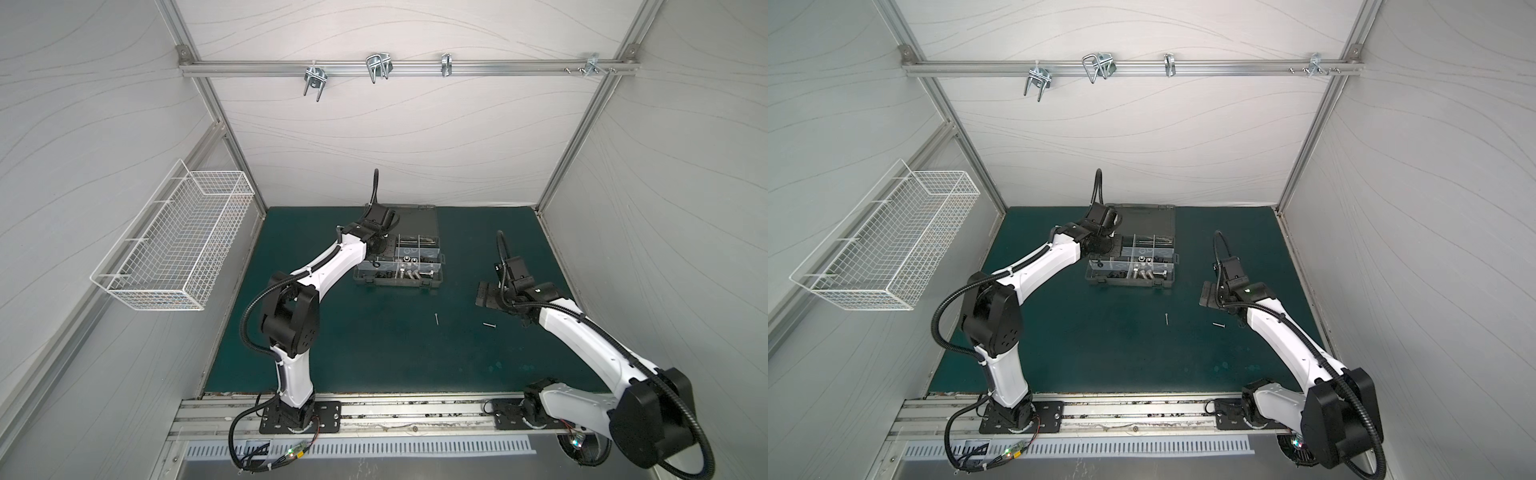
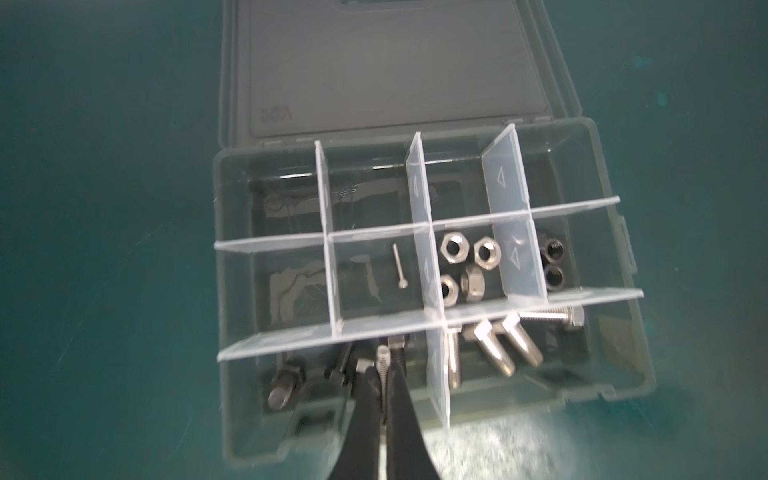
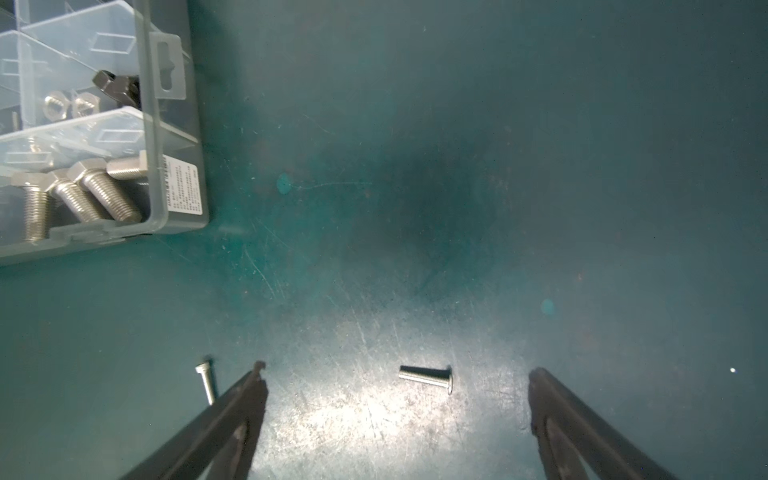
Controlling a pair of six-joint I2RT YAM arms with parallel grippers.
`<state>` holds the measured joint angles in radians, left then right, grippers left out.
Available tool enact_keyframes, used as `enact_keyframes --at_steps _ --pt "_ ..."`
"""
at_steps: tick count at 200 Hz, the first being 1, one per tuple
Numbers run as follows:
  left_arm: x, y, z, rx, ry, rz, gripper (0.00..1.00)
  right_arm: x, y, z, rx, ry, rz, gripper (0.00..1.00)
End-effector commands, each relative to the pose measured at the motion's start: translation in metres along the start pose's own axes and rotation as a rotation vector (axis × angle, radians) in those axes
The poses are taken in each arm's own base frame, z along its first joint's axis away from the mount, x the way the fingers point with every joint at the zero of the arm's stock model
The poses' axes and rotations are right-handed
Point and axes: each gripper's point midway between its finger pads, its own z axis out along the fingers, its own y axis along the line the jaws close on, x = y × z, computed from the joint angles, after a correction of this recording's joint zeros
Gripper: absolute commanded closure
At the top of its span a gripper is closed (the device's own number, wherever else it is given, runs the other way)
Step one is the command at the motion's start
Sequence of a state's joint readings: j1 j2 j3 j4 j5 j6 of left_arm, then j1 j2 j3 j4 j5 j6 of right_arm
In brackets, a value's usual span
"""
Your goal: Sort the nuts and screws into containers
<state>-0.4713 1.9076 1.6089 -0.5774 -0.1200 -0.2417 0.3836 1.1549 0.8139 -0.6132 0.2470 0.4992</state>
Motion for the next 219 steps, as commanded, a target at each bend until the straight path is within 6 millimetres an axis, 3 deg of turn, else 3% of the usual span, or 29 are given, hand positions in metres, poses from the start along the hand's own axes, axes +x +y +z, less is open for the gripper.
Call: enact_keyframes --at_steps 1,68,122,179,219 --pt "-0.017 -0.009 0.012 0.026 -0.018 0.004 1.00 -0.007 0.004 -0.004 -0.017 -0.011 -0.004 0.01" --pt "-0.012 -0.007 0.048 0.022 0.038 -0.020 1.00 -0.003 0.007 -0.003 -0.046 -0.007 -0.015 0.01" --pt "0.000 -0.004 0.065 0.016 0.085 -0.032 1.00 0.005 0.024 0.005 -0.128 0.050 -0.056 0.01" --pt "0.003 0.001 0.069 -0.011 0.090 -0.033 0.78 0.021 0.042 0.019 -0.213 0.155 -0.084 0.04" --pt "-0.004 0.001 0.053 -0.009 0.058 -0.044 0.64 0.035 0.056 0.027 -0.230 0.215 -0.138 0.12"
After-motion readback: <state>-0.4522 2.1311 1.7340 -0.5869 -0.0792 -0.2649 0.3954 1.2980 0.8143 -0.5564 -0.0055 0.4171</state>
